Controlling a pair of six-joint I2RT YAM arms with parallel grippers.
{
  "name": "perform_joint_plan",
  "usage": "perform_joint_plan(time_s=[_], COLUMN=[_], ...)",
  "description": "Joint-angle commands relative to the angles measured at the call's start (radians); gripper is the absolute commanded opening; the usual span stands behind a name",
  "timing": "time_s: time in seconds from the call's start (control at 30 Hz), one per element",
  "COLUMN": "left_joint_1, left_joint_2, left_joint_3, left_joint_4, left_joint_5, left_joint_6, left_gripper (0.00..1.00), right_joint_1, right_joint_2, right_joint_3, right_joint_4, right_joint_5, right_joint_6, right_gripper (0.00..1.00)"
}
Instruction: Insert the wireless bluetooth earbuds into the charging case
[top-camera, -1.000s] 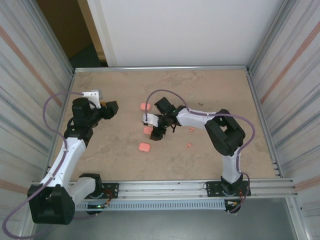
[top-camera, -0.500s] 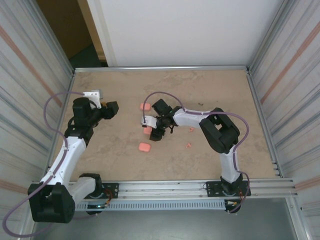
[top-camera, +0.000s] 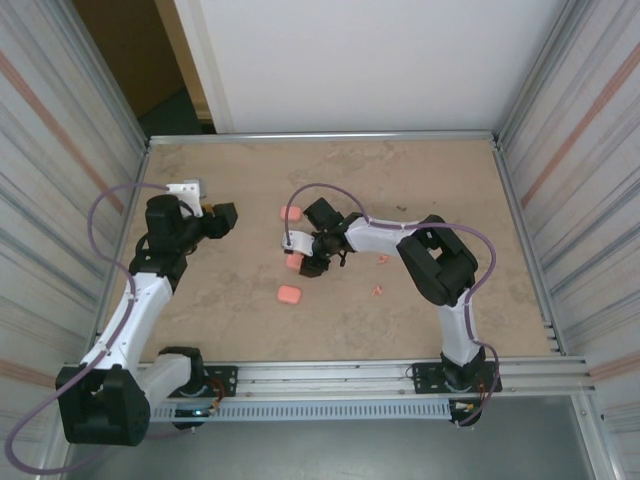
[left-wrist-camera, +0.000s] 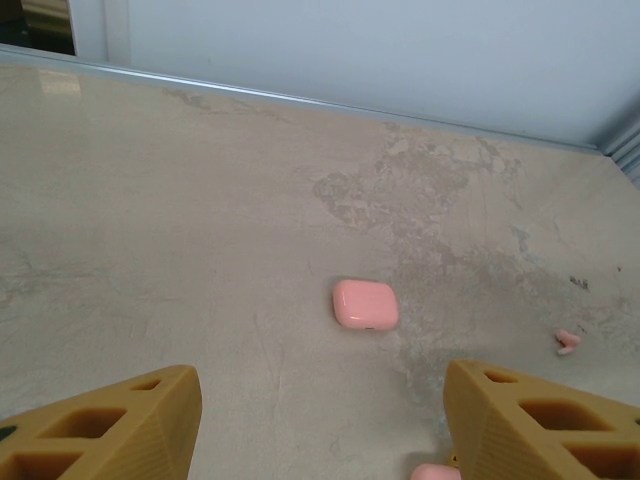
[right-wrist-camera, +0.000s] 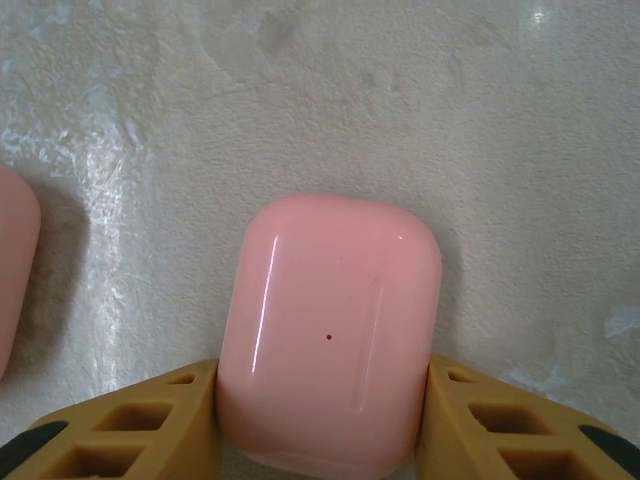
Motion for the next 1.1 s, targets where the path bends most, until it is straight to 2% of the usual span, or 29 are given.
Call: perform_joint_plan(time_s=[0.0,0.17,0.4,0.77,0.87,1.07], left_joint_1=[0.005,0.005,0.005,0.001,-0.029,-0.147], left_joint_2=[0.002,-0.004,0.011,0.147,0.188,0.259], left_joint_3=[0.022,0.035,0.062,0.191,0.242,0.329], left_joint_4=[0.034,0.036,0.083,0.197,0.176,0.082], left_joint_5=[0.022,0.073,0.215,0.647,0.719,0.768], left_joint_6=[0.008,0.001,-0.047,-0.211,-0.222,-0.139], left_gripper=[0.65,0.66,0.66,0.7,0.72,0.77], right_joint_1=[-0.004,-0.027,-0.085,-0.144,-0.142,-0.14], right_joint_2=[-0.012,-0.088,-0.257,-0.527,-0.586,-0.68], right_joint_3=[-0.01,-0.055,-0.138,-0.223,-0.235,-0.26], right_joint_4=[0.03,0.081,0.157,0.226,0.219,0.208], right_joint_5=[0.008,-0.008,-0.017,0.065,0.11,0.164], right_joint_6=[0.006,0.019,0.029,-0.035,-0.071,-0.107], right_gripper=[0.42,0.41,0.41,0.42,0.42,0.42])
